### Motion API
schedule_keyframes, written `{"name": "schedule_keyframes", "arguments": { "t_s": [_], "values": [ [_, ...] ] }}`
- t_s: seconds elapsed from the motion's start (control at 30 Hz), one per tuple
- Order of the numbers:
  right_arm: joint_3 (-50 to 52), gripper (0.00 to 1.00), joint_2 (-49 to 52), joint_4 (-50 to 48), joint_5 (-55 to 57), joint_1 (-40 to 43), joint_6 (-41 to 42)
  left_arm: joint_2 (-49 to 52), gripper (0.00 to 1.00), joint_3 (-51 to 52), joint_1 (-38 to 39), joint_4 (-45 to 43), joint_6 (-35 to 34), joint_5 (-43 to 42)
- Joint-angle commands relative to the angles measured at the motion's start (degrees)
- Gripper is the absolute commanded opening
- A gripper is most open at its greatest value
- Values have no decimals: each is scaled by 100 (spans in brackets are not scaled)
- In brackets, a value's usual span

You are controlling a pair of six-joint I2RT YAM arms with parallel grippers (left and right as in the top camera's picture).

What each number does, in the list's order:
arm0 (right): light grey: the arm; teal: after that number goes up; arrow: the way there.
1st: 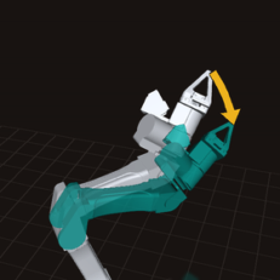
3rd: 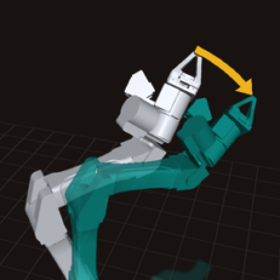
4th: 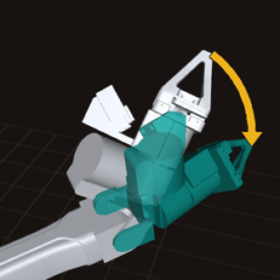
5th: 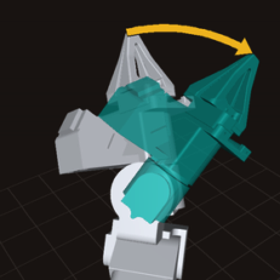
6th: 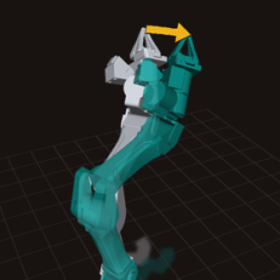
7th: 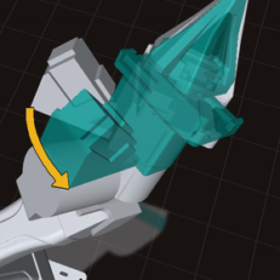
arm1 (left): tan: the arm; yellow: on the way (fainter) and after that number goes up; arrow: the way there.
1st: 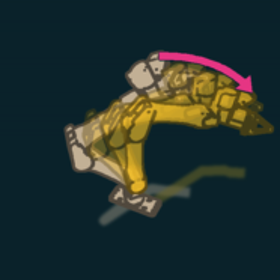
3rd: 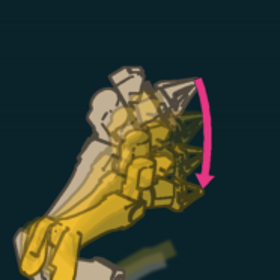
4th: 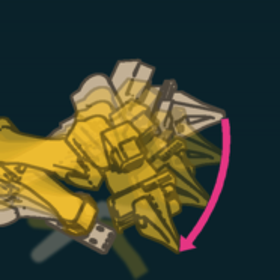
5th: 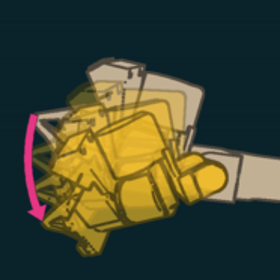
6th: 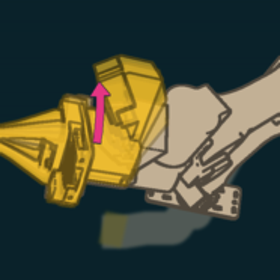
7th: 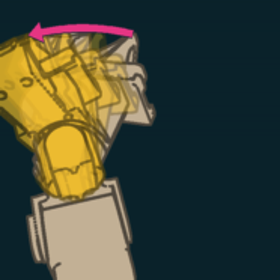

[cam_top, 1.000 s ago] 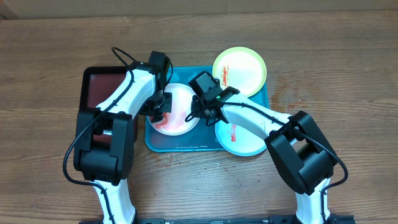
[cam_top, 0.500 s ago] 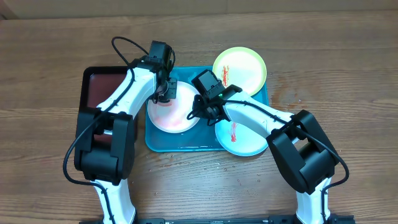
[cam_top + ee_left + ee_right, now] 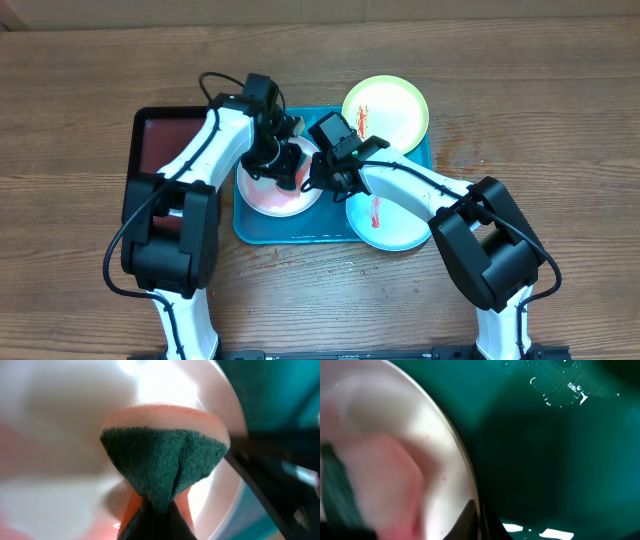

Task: Clean dirty plates on tray and stack at the side
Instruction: 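Scrub the white plate with the held sponge using the left gripper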

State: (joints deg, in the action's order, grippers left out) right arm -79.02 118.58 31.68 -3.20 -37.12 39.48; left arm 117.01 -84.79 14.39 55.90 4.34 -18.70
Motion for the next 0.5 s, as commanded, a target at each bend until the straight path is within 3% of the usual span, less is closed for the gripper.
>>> {"name": "schedule_keyframes", "arguments": {
  "t_s": [0.0,0.13,0.23,0.33,0.47],
  "values": [
    [170,4,114,96,-35,2,-46,22,4,-120,63,175,247,4],
    [170,4,114,103,-35,2,-46,22,4,-120,20,538,-1434,2358],
    [170,4,114,94,-35,2,-46,22,4,-120,22,804,-2124,3644],
    [170,4,114,61,-39,2,-46,22,4,-120,26,675,-2240,3930],
    [170,4,114,61,-39,2,-46,22,4,-120,31,26,-2212,3613]
  ]
}}
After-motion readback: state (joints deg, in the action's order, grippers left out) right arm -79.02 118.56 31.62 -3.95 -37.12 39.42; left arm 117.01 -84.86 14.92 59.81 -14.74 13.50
